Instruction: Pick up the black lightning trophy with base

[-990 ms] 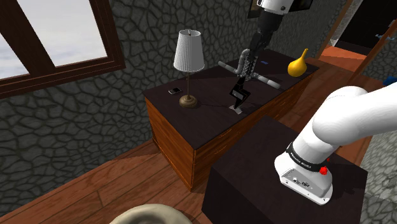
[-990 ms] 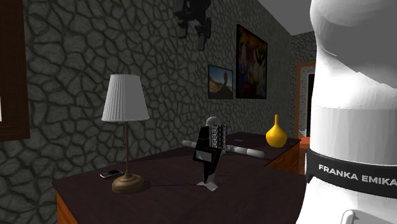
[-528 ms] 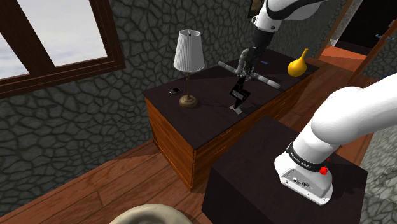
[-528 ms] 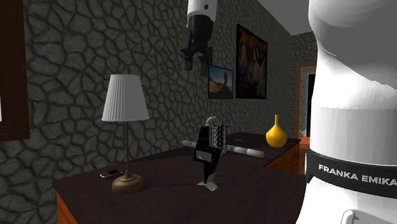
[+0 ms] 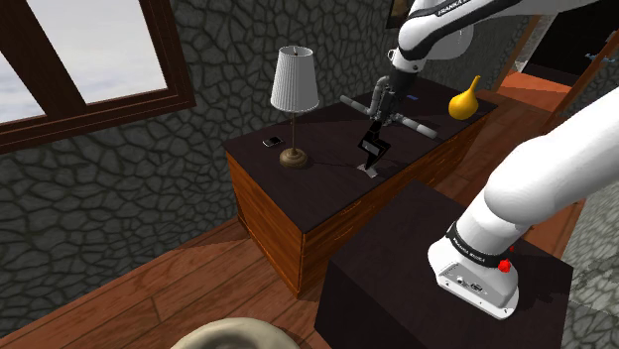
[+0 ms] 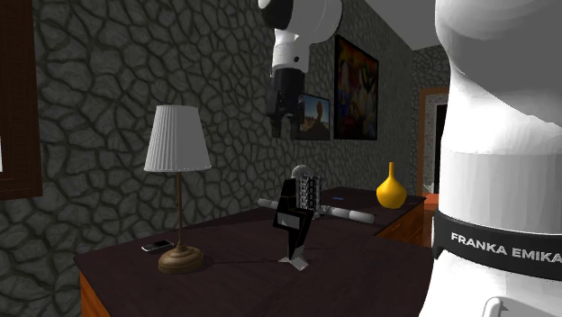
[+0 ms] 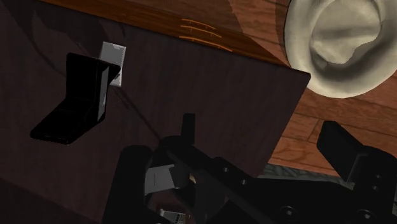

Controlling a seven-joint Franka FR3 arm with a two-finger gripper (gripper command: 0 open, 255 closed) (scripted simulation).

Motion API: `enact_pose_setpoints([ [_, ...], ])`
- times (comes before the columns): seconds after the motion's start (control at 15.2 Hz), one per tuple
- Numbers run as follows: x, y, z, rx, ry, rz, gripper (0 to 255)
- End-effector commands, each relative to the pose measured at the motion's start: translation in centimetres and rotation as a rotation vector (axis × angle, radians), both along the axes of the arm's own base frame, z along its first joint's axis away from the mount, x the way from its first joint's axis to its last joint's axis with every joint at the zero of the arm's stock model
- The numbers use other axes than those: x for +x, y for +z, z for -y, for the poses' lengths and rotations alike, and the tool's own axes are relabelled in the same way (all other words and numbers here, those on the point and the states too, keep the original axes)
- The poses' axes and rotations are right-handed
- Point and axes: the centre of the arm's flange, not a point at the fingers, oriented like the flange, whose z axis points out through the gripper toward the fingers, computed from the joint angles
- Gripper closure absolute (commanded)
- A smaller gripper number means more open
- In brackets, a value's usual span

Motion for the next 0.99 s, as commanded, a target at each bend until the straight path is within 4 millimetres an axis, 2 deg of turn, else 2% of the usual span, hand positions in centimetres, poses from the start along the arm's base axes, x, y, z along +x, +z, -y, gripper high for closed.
enact_pose_setpoints([
  [0.0,1.0,-2.2,1.7,-0.007,0.001,-0.004,0],
  [0.92,6.3,-15.4,13.1,-0.044,0.001,-0.033,0],
])
